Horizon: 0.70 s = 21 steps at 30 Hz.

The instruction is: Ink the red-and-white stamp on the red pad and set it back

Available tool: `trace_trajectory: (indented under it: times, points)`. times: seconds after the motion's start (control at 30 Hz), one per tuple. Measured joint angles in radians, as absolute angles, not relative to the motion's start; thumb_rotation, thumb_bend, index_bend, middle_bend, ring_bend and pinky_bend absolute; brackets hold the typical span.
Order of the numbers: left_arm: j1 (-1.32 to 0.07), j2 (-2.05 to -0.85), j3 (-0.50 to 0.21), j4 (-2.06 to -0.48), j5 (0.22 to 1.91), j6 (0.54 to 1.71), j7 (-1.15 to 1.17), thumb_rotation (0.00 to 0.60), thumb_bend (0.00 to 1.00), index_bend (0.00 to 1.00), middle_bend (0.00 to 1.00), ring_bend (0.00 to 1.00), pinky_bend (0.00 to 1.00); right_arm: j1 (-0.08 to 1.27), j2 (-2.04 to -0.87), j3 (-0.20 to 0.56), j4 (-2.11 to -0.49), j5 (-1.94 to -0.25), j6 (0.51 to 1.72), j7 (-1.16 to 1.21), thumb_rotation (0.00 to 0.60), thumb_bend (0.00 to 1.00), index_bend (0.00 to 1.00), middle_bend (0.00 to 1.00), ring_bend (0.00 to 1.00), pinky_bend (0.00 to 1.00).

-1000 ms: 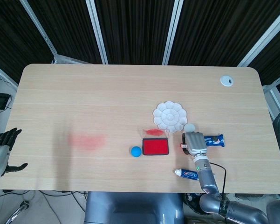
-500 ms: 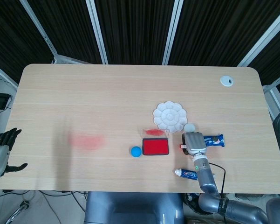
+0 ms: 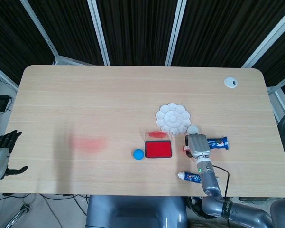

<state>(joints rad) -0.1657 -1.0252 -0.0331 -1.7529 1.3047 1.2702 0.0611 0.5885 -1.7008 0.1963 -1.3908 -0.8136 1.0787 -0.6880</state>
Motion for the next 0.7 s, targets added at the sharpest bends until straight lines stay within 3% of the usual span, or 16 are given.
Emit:
trace_trajectory:
  times: [0.4,0.7]
  points:
    - [-0.165,-1.025,-0.032,-1.752,1.308,1.271,0.06,0.6,0.03,0.0,0.0,0.0,0.0,0.592,-1.696,0.188,-1.408,-0.801,1.089,-0.695,0.6,0.15,0.37,0.34,0.35,0.39]
    - [-0.164,-1.025,-0.031,-1.752,1.313,1.275,0.059,0.6,0.03,0.0,0.0,0.0,0.0,0.584,-1.67,0.176,-1.464,-0.822,1.116,-0.688,0.6,0.14,0.32,0.3,0.32,0.37]
